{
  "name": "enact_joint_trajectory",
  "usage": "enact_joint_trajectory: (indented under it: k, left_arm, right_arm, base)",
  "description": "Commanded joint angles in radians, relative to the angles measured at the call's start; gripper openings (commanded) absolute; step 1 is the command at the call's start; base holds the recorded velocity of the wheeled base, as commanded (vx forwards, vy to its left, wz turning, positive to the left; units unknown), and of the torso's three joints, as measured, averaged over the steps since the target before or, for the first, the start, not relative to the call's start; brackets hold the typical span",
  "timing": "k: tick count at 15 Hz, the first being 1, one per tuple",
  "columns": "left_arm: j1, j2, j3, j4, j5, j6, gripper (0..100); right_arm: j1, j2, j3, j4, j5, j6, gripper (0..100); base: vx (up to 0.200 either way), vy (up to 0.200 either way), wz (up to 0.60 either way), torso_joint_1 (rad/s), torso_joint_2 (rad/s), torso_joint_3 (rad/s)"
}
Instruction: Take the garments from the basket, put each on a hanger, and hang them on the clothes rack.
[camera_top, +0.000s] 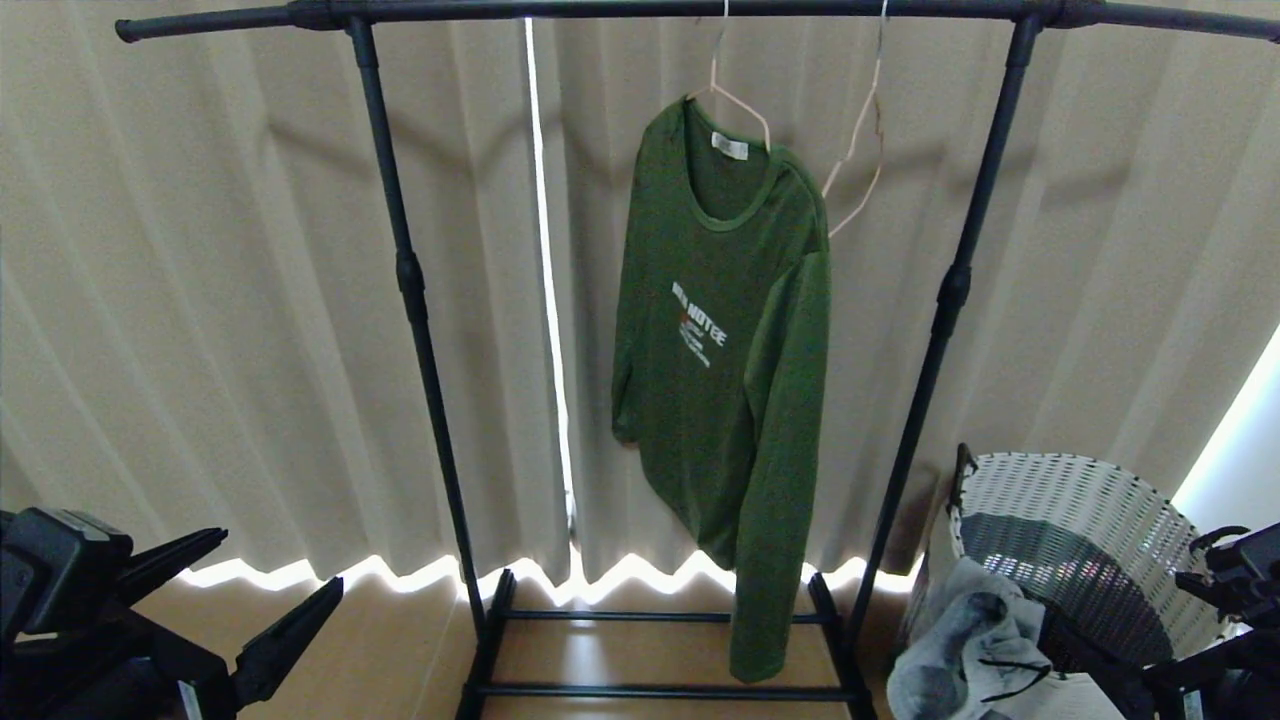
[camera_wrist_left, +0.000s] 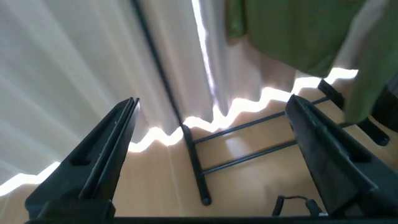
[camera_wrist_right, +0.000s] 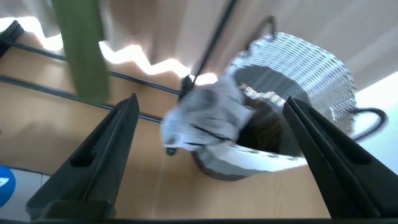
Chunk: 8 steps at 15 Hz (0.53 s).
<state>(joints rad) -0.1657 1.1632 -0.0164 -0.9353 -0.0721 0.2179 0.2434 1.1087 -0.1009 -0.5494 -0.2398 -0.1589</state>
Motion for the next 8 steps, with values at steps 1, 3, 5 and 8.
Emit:
enact_joint_trajectory:
  k: [1,3,5,8]
  left_arm:
    - [0.0,0.001,0.001,0.0,0.0,0.0,100]
    - [0.0,0.001,0.001,0.0,0.0,0.0,100]
    - [0.0,0.0,0.003,0.0,0.0,0.0,100]
    - [-0.001,0.0,0.003,0.0,-0.002,0.001,100]
  right_arm:
    - [0.0,0.0,0.0,-0.001,0.0,-0.001,100]
    - [0.0,-0.001,0.0,-0.001,0.0,-0.001,100]
    - [0.0,-0.001,0.0,-0.001,-0.001,-0.001,100]
    - [0.0,-0.003,0.0,-0.001,0.0,-0.001,100]
  base:
    - [0.0,-0.2,0.0,0.002,0.01,0.002]
    - [0.0,-0.2,0.0,0.005,0.0,0.002]
    - [0.0,0.0,0.0,0.0,0.0,0.0]
    - [0.0,0.0,0.0,0.0,0.0,0.0]
